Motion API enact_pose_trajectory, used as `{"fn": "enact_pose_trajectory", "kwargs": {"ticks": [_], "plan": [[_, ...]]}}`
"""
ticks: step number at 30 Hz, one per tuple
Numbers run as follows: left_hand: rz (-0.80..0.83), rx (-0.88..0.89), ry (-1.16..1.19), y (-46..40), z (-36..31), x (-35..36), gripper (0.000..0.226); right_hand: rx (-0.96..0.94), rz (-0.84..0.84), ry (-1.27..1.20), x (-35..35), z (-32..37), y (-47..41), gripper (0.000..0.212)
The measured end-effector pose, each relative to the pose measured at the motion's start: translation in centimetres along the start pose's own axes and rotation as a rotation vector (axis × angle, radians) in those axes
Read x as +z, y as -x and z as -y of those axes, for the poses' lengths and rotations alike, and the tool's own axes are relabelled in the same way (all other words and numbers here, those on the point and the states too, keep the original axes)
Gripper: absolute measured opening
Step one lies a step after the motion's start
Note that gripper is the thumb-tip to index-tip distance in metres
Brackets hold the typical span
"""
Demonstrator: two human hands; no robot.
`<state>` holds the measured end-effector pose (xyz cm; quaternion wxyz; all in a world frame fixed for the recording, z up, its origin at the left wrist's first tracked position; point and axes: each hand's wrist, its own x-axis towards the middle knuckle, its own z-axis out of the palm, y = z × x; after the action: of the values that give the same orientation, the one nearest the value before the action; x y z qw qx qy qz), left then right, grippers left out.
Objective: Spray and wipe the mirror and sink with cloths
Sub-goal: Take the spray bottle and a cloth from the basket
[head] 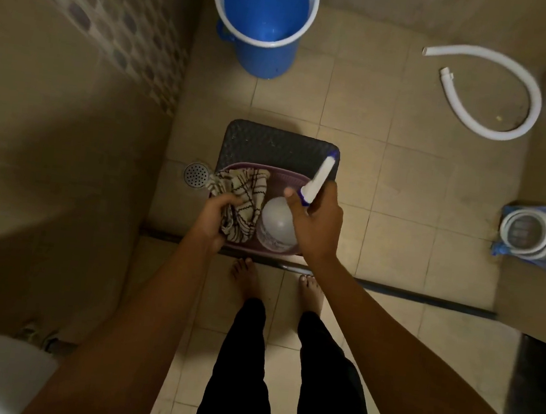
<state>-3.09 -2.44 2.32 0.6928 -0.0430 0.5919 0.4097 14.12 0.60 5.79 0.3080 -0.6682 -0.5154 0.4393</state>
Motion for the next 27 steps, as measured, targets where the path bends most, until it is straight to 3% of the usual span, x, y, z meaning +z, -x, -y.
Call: {"fn": "enact_pose_trajectory", "kwargs": {"ticks": [3,7,10,13,19,27], "plan": [[0.103,0.049,0.054,0.8,-0.2,0.4,0.025,0.03,-0.045,-0.067,-0.1,0.4,0.1,0.025],[0.095,0.07,0.064,2.0,-0.4,0.7,0.043,0.046,-0.063,-0.159,-0.5,1.5,0.8,0.022],[0.053,0.046,0.022,3.0,-0.6,0.6,0.024,0.082,-0.058,-0.272,-1.3,2.6,1.3,0.023],[-0.015,0.029,-0.021,4.3,-1.2,1.0,0.021,0.089,-0.003,-0.344,-2.3,3.8,1.7,0.021],[0.002,0.102,0.105,7.7,-3.4,2.2,0.024,0.028,0.043,-0.357,-4.7,6.3,2.4,0.017],[0.063,0.285,0.221,14.9,-8.1,4.8,0.027,-0.161,0.083,-0.176,-8.4,12.8,2.5,0.004]]}}
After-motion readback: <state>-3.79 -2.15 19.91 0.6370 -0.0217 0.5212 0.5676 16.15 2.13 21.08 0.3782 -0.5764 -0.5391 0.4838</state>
